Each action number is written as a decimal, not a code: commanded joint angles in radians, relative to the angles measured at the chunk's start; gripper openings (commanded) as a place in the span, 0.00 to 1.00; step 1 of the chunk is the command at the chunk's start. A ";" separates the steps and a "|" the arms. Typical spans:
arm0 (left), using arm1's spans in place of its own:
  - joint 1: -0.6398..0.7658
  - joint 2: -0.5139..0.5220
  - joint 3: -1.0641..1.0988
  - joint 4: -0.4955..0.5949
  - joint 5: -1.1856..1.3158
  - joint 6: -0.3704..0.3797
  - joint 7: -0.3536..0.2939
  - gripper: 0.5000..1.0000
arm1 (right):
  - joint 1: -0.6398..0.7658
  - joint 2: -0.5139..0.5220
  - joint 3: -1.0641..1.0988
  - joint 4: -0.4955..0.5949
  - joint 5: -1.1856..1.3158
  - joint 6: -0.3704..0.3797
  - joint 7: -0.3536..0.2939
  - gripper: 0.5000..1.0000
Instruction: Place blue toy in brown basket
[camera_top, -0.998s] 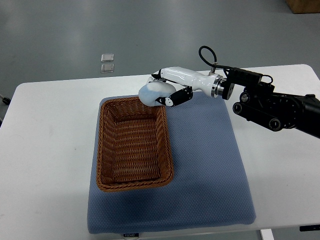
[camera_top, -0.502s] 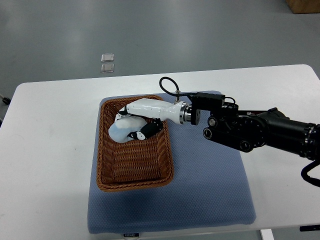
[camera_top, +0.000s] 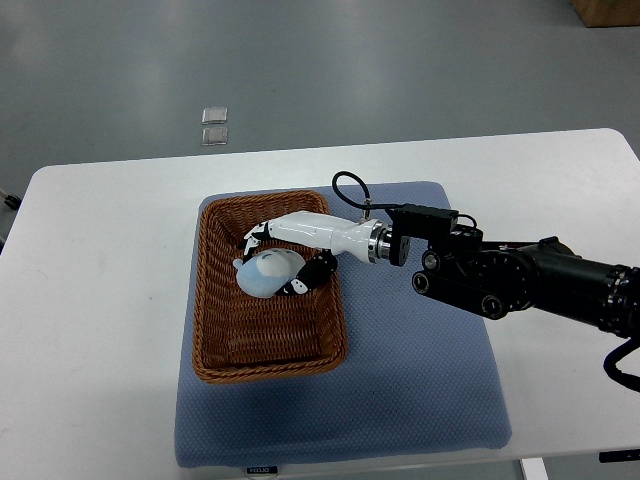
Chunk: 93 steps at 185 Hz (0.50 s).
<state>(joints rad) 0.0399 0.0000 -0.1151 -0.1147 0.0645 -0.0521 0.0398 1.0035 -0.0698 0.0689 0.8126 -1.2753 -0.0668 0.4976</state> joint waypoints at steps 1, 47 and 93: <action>0.000 0.000 0.000 0.001 0.000 0.000 0.000 1.00 | -0.003 0.002 0.003 -0.003 0.002 -0.028 -0.002 0.79; 0.000 0.000 0.000 0.000 0.000 0.000 0.000 1.00 | -0.026 -0.018 0.008 -0.006 0.116 -0.140 0.009 0.79; 0.000 0.000 0.000 0.001 0.000 0.000 0.000 1.00 | -0.029 -0.073 0.126 0.003 0.429 0.075 -0.004 0.80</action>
<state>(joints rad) 0.0397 0.0000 -0.1150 -0.1147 0.0644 -0.0522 0.0398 0.9776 -0.1209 0.1160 0.8150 -0.9432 -0.1216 0.5007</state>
